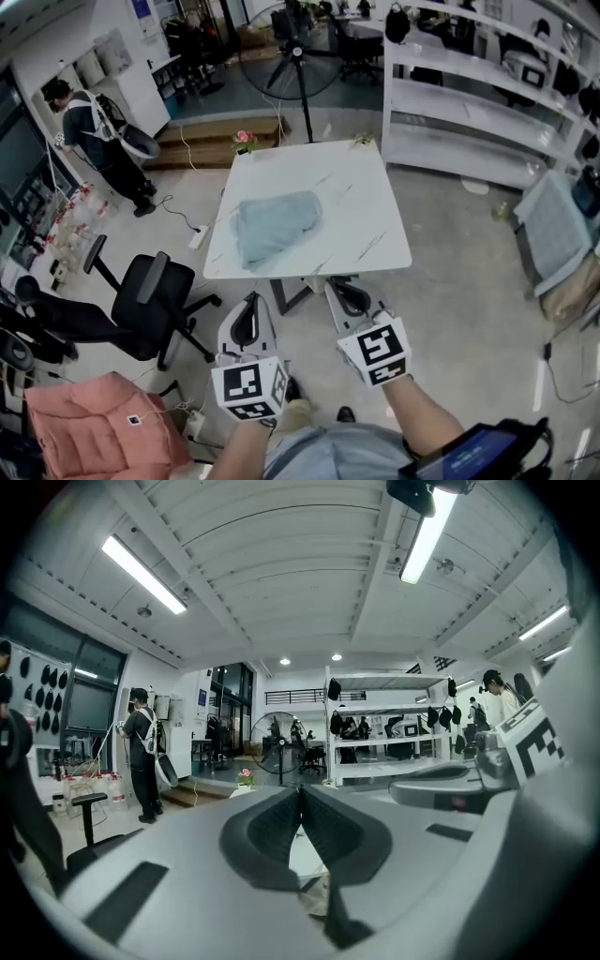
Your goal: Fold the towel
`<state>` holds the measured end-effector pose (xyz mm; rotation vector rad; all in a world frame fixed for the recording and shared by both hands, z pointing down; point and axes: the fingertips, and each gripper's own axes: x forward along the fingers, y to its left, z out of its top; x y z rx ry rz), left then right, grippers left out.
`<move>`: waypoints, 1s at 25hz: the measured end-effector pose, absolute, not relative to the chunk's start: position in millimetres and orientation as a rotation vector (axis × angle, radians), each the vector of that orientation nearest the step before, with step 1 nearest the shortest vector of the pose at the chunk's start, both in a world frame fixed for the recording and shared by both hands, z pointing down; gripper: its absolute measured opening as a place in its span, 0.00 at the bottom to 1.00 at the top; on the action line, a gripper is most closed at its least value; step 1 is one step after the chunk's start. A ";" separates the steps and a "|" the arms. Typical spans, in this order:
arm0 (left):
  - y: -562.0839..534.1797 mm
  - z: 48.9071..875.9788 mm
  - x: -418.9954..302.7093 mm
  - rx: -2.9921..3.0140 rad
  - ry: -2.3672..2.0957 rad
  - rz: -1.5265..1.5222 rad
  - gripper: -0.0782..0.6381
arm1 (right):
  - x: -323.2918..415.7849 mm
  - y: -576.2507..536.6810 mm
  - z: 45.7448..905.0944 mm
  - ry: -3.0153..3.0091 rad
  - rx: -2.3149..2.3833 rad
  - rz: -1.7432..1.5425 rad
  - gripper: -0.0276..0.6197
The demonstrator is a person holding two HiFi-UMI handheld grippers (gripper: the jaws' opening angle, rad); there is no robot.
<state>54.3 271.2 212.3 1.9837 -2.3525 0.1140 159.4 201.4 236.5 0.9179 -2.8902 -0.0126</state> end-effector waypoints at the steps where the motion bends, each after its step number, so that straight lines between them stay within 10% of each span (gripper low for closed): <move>1: 268.0 212.8 52.0 1.982 -2.356 0.109 0.12 | 158.3 197.1 237.1 -2.890 0.917 -0.013 0.07; 25: 59.4 281.2 -153.0 1.948 -2.178 0.128 0.12 | -13.7 -21.0 295.9 -2.676 0.997 0.041 0.07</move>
